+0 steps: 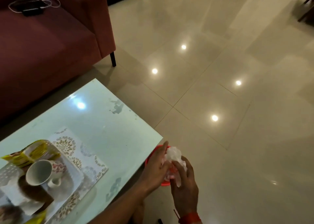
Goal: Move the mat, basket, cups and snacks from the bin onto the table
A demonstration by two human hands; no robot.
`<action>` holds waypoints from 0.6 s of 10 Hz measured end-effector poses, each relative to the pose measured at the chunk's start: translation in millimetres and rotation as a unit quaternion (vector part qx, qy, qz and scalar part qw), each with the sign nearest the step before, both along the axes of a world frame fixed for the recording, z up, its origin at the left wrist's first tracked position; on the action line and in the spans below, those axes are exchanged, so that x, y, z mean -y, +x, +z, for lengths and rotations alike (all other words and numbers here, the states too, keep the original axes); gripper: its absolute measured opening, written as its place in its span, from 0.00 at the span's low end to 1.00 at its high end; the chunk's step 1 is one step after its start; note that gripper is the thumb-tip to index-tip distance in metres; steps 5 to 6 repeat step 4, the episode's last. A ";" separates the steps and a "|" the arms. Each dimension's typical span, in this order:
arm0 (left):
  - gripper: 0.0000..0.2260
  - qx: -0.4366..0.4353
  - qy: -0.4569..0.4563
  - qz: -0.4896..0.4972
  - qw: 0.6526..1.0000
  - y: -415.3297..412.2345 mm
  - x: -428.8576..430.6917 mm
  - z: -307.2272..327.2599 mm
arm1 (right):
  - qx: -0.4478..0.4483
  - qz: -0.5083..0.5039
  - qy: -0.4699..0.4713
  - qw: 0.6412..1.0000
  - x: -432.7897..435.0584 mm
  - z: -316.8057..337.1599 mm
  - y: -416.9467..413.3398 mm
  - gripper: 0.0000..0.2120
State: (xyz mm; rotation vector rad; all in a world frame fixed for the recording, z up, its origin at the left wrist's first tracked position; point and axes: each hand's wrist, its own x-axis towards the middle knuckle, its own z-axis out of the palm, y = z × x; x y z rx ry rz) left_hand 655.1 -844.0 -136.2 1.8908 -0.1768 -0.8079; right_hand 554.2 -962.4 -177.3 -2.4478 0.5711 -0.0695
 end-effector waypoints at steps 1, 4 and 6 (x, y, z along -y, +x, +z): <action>0.32 0.005 0.121 -0.045 0.992 6.0 -1.1 -35.5 | -0.178 0.019 -0.018 0.984 14.1 -60.6 9.9 0.50; 0.27 0.039 0.071 0.011 0.997 -21.3 -41.5 0.5 | -0.055 -0.070 0.007 0.996 -0.3 -15.8 17.6 0.36; 0.27 0.039 0.071 0.011 0.997 -21.3 -41.5 0.5 | -0.055 -0.070 0.007 0.996 -0.3 -15.8 17.6 0.36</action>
